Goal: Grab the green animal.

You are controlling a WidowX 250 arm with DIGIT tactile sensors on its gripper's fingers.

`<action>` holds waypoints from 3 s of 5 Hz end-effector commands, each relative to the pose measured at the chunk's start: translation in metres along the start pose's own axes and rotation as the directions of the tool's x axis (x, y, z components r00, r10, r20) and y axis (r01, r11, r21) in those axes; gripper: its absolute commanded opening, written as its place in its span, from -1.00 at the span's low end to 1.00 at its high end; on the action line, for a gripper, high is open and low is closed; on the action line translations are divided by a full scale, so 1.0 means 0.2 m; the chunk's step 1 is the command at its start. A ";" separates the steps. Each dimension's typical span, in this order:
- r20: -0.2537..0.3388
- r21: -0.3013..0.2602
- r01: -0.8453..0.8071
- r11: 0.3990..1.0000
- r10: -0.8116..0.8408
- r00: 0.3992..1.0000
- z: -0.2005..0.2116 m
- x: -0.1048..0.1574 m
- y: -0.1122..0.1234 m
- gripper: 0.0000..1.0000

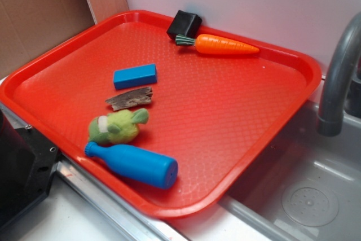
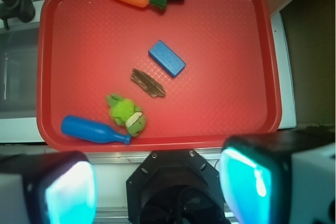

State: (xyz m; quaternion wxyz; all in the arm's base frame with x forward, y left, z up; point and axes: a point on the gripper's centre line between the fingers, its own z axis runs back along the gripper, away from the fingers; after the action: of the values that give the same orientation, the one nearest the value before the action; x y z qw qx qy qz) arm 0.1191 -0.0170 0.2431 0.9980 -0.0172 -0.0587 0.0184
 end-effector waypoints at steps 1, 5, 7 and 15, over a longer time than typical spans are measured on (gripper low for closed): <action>0.000 0.000 0.000 1.000 0.000 1.000 0.00 0.00 0.00 1.00; -0.010 -0.092 0.145 0.985 -0.146 0.989 -0.90 -0.04 -0.15 1.00; -0.104 -0.080 0.165 0.983 -0.173 0.979 -1.02 0.13 -0.12 1.00; -0.103 -0.082 0.295 0.952 -0.303 0.947 -1.12 -0.14 -0.30 1.00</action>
State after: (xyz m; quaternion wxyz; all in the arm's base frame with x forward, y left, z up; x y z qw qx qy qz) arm 0.1216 -0.0815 0.0193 0.9909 -0.0403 0.0018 -0.1282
